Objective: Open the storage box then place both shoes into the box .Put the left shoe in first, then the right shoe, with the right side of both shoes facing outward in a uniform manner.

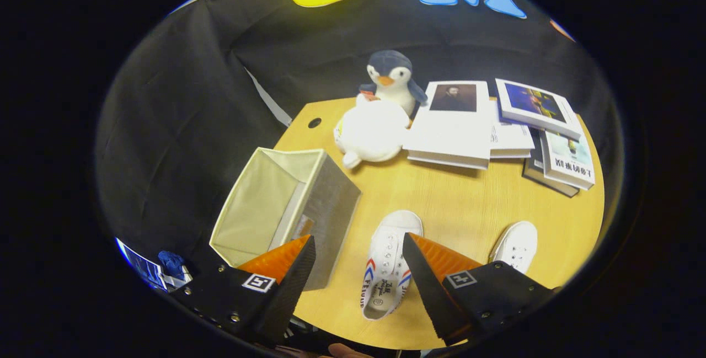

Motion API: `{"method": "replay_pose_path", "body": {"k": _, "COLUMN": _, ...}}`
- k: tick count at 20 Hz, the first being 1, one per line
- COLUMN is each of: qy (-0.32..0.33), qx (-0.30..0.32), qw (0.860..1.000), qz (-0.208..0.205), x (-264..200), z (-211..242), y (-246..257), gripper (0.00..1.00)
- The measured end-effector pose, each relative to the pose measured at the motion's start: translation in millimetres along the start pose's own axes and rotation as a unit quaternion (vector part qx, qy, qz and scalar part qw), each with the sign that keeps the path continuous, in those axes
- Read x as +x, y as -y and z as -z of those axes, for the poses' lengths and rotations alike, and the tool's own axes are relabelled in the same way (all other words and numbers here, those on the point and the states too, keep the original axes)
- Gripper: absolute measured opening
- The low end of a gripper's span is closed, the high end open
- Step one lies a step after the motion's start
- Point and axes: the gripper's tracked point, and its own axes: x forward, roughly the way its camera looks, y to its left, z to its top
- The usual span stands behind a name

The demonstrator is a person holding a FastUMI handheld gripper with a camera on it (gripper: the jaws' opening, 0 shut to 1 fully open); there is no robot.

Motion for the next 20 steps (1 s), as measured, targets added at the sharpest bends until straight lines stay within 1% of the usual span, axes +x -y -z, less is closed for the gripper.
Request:
{"method": "replay_pose_path", "body": {"k": 6, "qy": -0.064, "qx": 0.025, "qw": 0.997, "qz": 0.021, "x": 28.3, "z": 46.5, "y": 39.4, "gripper": 0.96}}
{"method": "replay_pose_path", "body": {"k": 8, "qy": -0.087, "qx": 0.025, "qw": 0.996, "qz": 0.027, "x": 35.4, "z": 61.8, "y": 49.4, "gripper": 0.96}}
{"method": "replay_pose_path", "body": {"k": 14, "qy": -0.135, "qx": 0.023, "qw": 0.990, "qz": 0.031, "x": 58.3, "z": 93.7, "y": 61.2, "gripper": 0.96}}
{"method": "replay_pose_path", "body": {"k": 17, "qy": -0.153, "qx": 0.024, "qw": 0.987, "qz": 0.044, "x": 73.0, "z": 107.4, "y": 73.1, "gripper": 0.96}}
{"method": "replay_pose_path", "body": {"k": 20, "qy": -0.165, "qx": 0.029, "qw": 0.985, "qz": 0.050, "x": 85.3, "z": 121.9, "y": 79.4, "gripper": 0.94}}
